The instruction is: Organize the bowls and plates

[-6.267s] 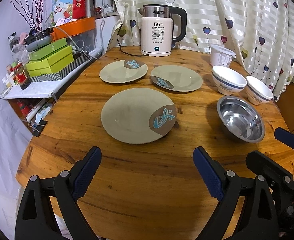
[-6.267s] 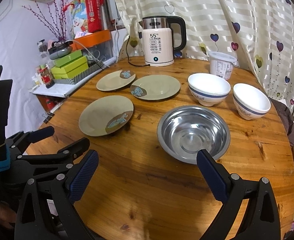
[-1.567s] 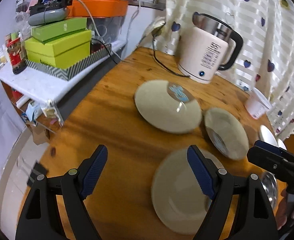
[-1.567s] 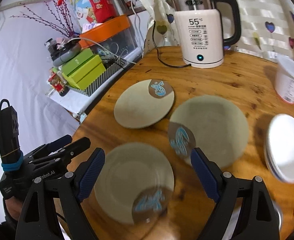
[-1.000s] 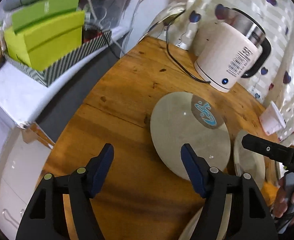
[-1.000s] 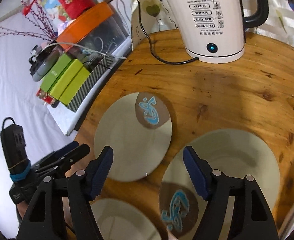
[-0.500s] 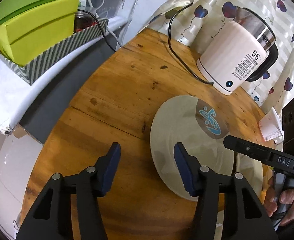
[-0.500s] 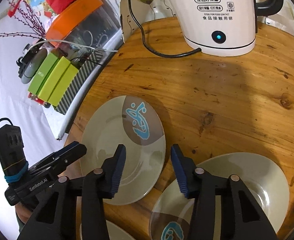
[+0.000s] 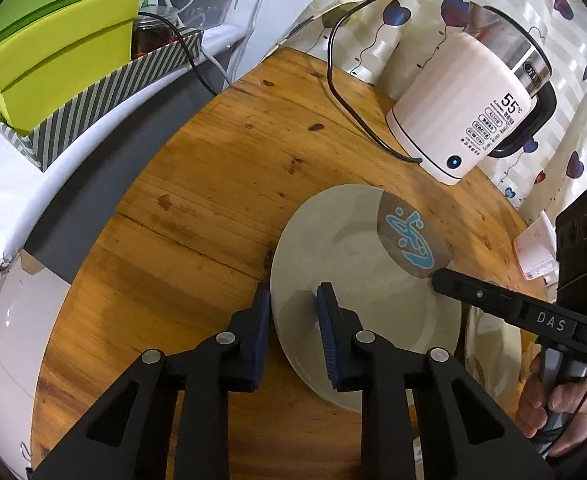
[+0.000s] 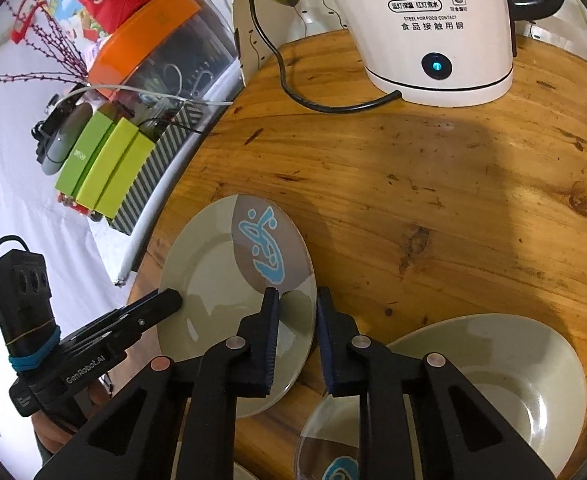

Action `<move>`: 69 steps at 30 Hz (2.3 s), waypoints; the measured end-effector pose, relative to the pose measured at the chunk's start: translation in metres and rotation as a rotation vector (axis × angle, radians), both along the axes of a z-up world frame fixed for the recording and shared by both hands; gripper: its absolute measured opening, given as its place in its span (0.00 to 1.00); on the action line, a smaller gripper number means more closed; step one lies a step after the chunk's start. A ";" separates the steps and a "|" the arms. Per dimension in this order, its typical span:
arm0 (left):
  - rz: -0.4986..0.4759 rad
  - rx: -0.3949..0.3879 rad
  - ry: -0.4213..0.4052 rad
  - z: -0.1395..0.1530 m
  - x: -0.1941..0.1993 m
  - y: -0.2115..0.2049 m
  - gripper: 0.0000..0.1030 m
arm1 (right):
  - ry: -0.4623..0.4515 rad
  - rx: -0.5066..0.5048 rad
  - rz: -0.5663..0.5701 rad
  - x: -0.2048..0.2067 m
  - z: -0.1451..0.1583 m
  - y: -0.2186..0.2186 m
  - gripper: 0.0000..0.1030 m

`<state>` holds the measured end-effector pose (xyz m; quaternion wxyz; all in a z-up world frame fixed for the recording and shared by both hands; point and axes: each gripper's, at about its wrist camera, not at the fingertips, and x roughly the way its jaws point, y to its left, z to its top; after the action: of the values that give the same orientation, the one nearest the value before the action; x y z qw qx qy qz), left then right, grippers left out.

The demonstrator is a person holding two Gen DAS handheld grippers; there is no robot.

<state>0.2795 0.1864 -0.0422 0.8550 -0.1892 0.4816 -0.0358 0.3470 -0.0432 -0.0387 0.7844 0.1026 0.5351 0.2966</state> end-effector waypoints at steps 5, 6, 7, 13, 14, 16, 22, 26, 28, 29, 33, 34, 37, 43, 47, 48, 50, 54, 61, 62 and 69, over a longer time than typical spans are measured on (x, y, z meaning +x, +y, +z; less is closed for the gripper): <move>0.002 -0.002 -0.009 0.010 -0.006 0.001 0.21 | 0.014 0.021 -0.007 -0.004 0.003 -0.002 0.17; 0.003 -0.003 -0.011 0.013 -0.009 0.002 0.21 | 0.014 0.024 -0.009 -0.007 0.005 -0.002 0.17; 0.004 -0.004 -0.013 0.015 -0.011 0.002 0.21 | 0.013 0.025 -0.008 -0.009 0.009 -0.002 0.17; -0.005 0.013 -0.019 0.038 -0.036 -0.006 0.21 | 0.000 0.025 -0.006 -0.040 0.031 -0.009 0.17; -0.007 0.016 -0.021 0.042 -0.043 -0.008 0.21 | -0.002 0.024 -0.006 -0.047 0.034 -0.010 0.17; -0.011 0.023 -0.021 0.047 -0.059 -0.014 0.21 | 0.000 0.026 -0.008 -0.062 0.037 -0.016 0.17; -0.029 0.023 -0.015 0.051 -0.104 -0.029 0.21 | 0.019 0.018 -0.025 -0.117 0.035 -0.036 0.18; -0.043 0.019 0.002 0.046 -0.131 -0.037 0.21 | 0.040 0.002 -0.032 -0.149 0.029 -0.046 0.19; -0.045 0.016 0.012 0.042 -0.139 -0.040 0.21 | 0.049 -0.009 -0.034 -0.161 0.026 -0.049 0.19; -0.045 0.016 0.019 0.040 -0.143 -0.042 0.21 | 0.051 -0.016 -0.035 -0.165 0.025 -0.049 0.19; -0.059 0.026 0.037 0.033 -0.154 -0.049 0.21 | 0.061 -0.041 -0.042 -0.178 0.020 -0.054 0.19; -0.064 0.026 0.040 0.031 -0.155 -0.050 0.21 | 0.064 -0.046 -0.045 -0.180 0.019 -0.054 0.19; -0.073 0.024 0.054 0.026 -0.158 -0.054 0.21 | 0.072 -0.064 -0.055 -0.184 0.015 -0.056 0.19; -0.081 0.029 0.072 0.018 -0.156 -0.056 0.21 | 0.072 -0.090 -0.060 -0.185 0.010 -0.056 0.20; -0.077 0.024 0.080 0.015 -0.152 -0.054 0.21 | 0.055 -0.111 -0.055 -0.183 0.011 -0.052 0.22; -0.076 0.024 0.081 0.014 -0.152 -0.054 0.21 | 0.049 -0.116 -0.054 -0.183 0.011 -0.050 0.22; -0.078 0.026 0.081 0.014 -0.150 -0.054 0.22 | 0.037 -0.133 -0.050 -0.183 0.012 -0.048 0.23; -0.082 0.030 0.086 0.012 -0.149 -0.055 0.22 | 0.006 -0.175 -0.038 -0.184 0.015 -0.042 0.23; -0.092 0.050 0.068 0.013 -0.149 -0.056 0.22 | -0.064 -0.244 -0.021 -0.190 0.017 -0.032 0.43; -0.091 0.051 0.065 0.013 -0.149 -0.056 0.22 | -0.069 -0.243 -0.016 -0.190 0.017 -0.032 0.43; -0.089 0.039 0.040 0.013 -0.150 -0.054 0.22 | -0.115 -0.264 -0.052 -0.192 0.018 -0.033 0.43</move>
<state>0.1299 0.1320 -0.0292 0.8462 -0.1517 0.5072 -0.0607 0.1553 -0.0761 -0.0207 0.8278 -0.0049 0.5208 0.2085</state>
